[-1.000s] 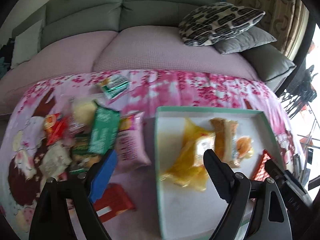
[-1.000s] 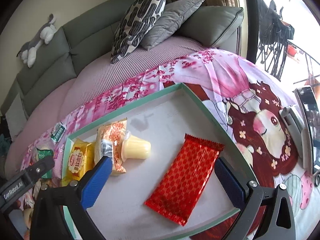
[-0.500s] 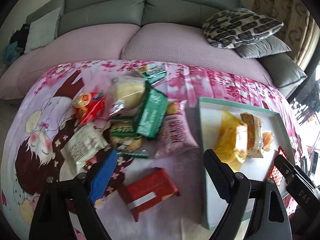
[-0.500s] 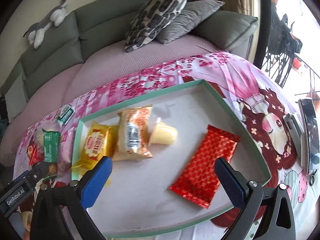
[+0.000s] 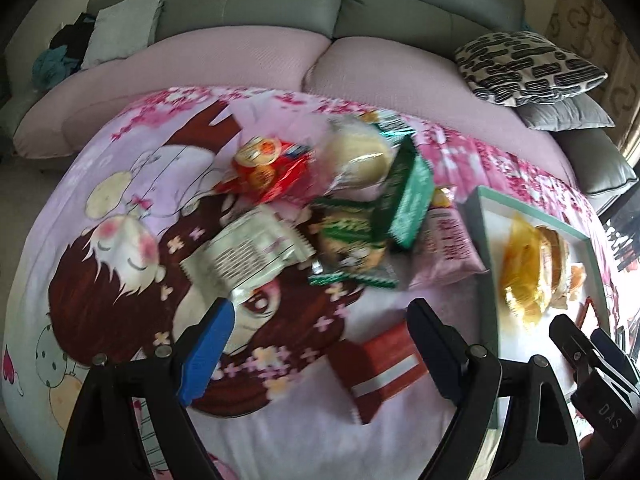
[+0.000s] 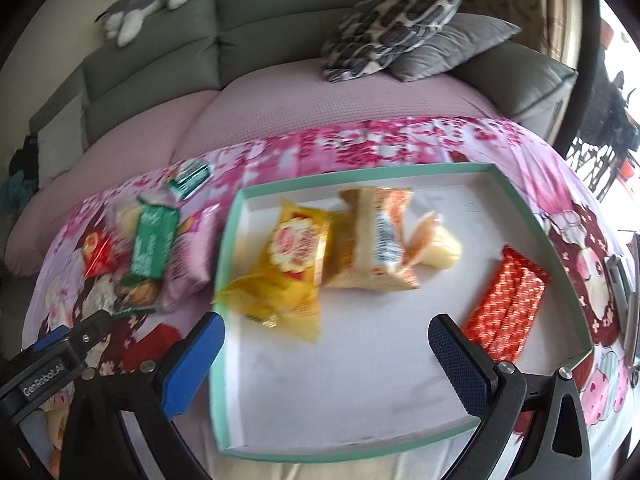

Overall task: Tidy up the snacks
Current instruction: 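Withdraw both open tools from the tray toward the snack pile, then grasp the red box with the right tool while the left tool grasps the white pouch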

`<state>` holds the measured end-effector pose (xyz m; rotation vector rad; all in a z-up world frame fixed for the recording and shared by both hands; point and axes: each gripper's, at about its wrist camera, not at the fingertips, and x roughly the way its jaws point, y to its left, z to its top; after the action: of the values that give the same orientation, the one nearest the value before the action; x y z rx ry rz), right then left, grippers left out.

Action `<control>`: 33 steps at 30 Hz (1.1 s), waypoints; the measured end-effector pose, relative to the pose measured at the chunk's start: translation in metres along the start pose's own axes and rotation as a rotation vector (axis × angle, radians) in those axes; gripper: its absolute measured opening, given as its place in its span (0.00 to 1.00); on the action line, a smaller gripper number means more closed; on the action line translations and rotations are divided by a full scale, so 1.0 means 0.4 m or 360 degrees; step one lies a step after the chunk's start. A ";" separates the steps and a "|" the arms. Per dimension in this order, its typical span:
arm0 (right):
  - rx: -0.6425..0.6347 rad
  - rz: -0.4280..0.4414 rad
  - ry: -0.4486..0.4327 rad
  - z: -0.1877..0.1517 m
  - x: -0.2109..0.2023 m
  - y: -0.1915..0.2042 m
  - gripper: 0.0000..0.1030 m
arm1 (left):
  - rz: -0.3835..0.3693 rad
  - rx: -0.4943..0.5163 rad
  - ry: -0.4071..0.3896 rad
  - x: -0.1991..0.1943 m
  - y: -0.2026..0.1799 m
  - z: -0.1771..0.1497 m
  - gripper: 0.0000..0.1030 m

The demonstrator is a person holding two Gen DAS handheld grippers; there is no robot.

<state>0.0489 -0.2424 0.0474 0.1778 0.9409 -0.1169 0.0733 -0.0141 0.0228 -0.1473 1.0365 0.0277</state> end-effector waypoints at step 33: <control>-0.0452 0.0318 0.0102 -0.092 0.053 0.333 0.87 | 0.0048 -0.0150 0.0114 0.066 0.214 0.028 0.86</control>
<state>0.0558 -0.1050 0.0225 0.0120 0.9878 0.2072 0.0885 0.0711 -0.0037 -0.2195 1.1096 0.0991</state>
